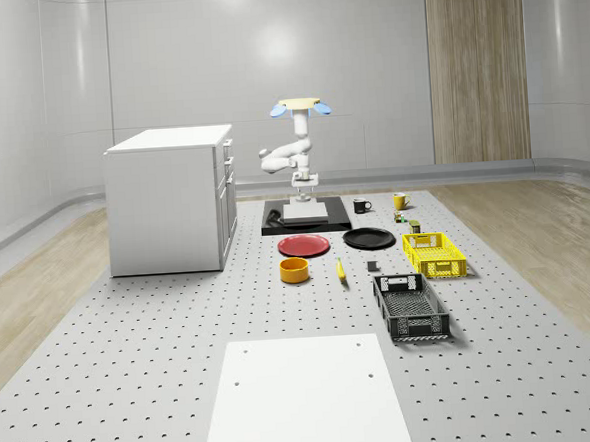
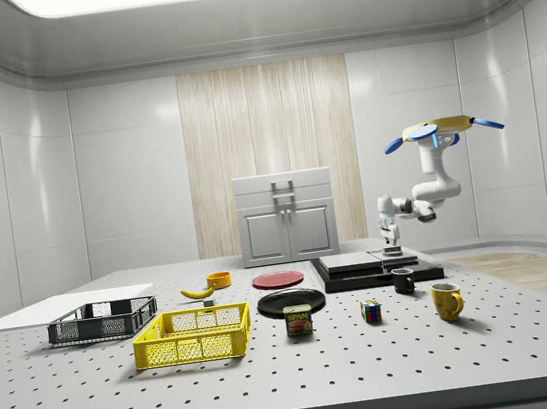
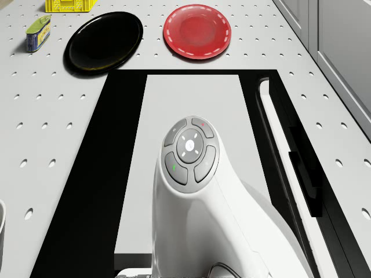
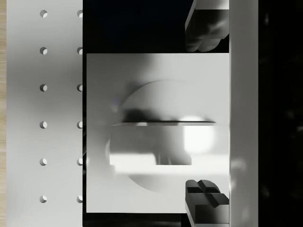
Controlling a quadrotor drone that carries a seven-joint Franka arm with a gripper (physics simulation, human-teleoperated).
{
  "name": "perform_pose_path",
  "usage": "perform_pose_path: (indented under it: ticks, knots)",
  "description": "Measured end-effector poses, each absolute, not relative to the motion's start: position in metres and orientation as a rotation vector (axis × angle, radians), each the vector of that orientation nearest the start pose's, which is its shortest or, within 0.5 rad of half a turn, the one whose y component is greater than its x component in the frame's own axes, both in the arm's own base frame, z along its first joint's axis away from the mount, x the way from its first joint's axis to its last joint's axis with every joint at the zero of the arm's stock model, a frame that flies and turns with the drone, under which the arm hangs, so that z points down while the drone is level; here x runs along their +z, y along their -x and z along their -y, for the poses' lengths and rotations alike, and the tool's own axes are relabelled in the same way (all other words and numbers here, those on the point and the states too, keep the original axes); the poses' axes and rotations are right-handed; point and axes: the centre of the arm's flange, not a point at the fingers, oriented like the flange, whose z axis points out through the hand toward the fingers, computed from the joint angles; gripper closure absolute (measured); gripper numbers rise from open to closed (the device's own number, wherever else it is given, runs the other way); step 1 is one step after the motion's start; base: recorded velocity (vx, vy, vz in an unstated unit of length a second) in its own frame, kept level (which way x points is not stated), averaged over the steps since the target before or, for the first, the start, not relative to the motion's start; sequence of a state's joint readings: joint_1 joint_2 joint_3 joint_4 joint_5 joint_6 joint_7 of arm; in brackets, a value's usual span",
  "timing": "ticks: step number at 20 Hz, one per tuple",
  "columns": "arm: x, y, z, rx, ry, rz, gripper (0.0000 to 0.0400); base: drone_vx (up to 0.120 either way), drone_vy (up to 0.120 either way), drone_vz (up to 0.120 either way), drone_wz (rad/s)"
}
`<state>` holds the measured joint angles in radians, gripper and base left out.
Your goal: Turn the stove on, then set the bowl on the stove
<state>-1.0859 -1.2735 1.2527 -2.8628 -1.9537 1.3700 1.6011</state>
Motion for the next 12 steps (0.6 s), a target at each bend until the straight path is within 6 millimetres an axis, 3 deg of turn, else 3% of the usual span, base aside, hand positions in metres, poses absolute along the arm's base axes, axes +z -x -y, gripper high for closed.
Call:
perform_pose_path:
  ticks: [12]
  knots:
    - [0.523,-0.327,-0.008,0.785,-0.001,0.002,0.0,0.0,0.0,0.0,0.0]
